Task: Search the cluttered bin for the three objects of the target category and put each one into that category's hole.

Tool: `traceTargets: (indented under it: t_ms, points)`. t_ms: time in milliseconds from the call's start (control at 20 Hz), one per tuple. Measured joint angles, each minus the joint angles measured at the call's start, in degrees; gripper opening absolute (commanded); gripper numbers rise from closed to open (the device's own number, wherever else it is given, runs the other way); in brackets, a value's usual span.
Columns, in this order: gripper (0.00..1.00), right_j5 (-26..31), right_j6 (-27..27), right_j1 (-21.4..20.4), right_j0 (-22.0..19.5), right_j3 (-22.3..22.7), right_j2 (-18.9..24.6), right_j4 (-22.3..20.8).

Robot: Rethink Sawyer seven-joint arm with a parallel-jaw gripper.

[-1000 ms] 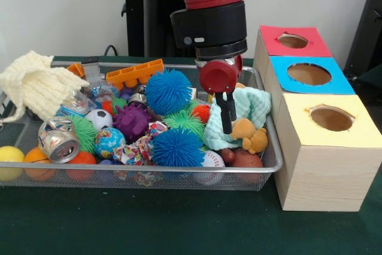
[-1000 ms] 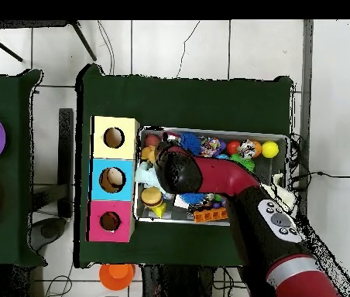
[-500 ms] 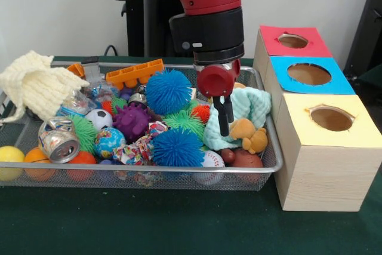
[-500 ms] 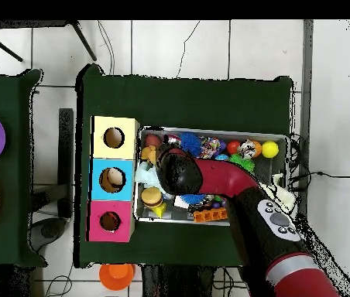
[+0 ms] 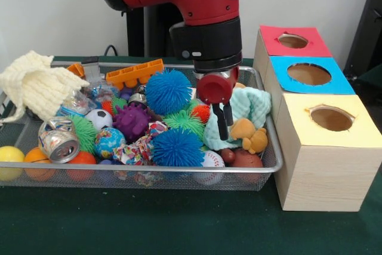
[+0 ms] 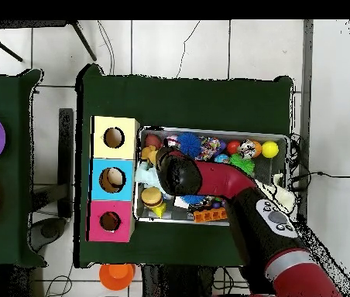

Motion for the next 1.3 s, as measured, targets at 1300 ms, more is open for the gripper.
traceTargets:
  t_ms: [1300]
  points:
    - [1.0, 0.0, 0.0, 4.04, -0.92, 0.29, 0.69, 0.02]
